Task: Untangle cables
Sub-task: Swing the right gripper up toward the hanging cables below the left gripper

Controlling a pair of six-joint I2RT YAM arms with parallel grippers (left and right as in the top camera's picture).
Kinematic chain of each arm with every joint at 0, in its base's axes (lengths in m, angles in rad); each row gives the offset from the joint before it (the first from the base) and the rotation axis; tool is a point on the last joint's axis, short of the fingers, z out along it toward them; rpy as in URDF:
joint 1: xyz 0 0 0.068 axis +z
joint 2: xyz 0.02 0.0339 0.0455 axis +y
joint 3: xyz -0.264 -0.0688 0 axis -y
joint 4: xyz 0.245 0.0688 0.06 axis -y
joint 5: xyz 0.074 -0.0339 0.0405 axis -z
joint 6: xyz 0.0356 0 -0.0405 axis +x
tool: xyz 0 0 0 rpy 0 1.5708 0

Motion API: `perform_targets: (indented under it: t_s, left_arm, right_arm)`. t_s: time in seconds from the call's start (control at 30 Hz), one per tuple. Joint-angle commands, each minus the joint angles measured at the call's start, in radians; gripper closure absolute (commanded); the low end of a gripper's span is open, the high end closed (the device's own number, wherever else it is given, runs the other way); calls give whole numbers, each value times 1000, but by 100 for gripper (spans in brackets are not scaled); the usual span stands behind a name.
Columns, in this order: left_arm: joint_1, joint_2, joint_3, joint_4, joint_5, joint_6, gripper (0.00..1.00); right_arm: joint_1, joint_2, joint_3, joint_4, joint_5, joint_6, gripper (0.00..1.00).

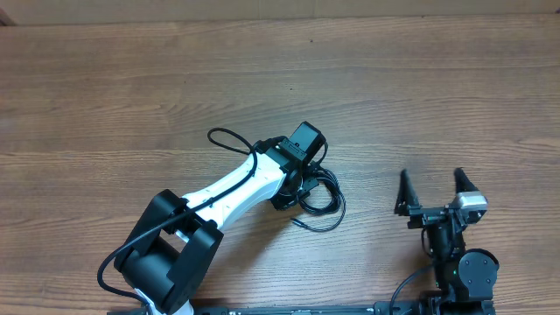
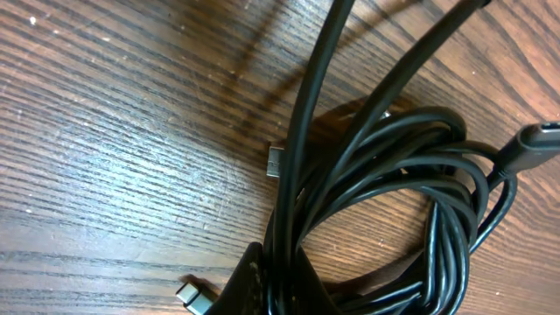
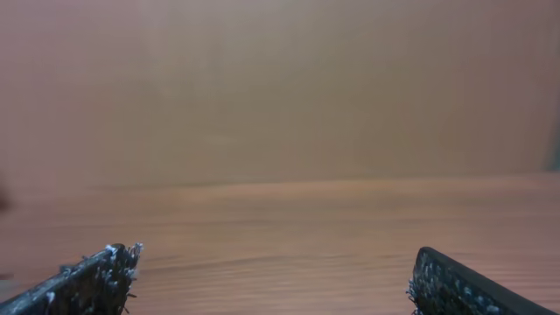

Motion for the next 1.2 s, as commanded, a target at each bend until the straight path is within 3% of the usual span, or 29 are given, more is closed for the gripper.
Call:
perform_targets:
  t_s: [0.0,0.1,0.2,0.37,0.43,0.6,0.7,0.8,0.93,1.0,1.17]
  left_arm:
    - [6,-26,13,1,-15,-64,96]
    - [14,-26,13,7,-5,-71,96]
    - [18,-26,13,9,5,-62,96]
    - [21,-27,14,47,34,114,96]
    - [21,-29,17,48,59,168,96]
    - [25,-75,40,6,104,255,96]
    - [38,-117,62,-4,119,254,96]
    - [50,-167,65,-4,122,217,96]
    - [71,-219,65,-4,123,134,96]
    - [80,-237,65,-4,122,70,96]
    - [86,-248,65,1,127,-169,96]
  right_arm:
    - [5,-7,-11,6,-277,211,0]
    - [5,-7,-11,6,-503,410,0]
    - [5,-7,-11,52,-633,510,0]
    - [5,-7,-10,119,-668,548,0]
    - [4,-7,-10,116,-631,637,0]
    - [5,-5,-10,-68,-511,1050,0]
    - [5,-2,-10,-29,-623,1052,0]
    - [5,-2,-10,-26,-752,1056,0]
    - [5,-2,-10,-6,-666,1051,0]
    - [5,-2,-10,-7,-602,1070,11]
    - [6,-1,-10,-52,-591,1382,23]
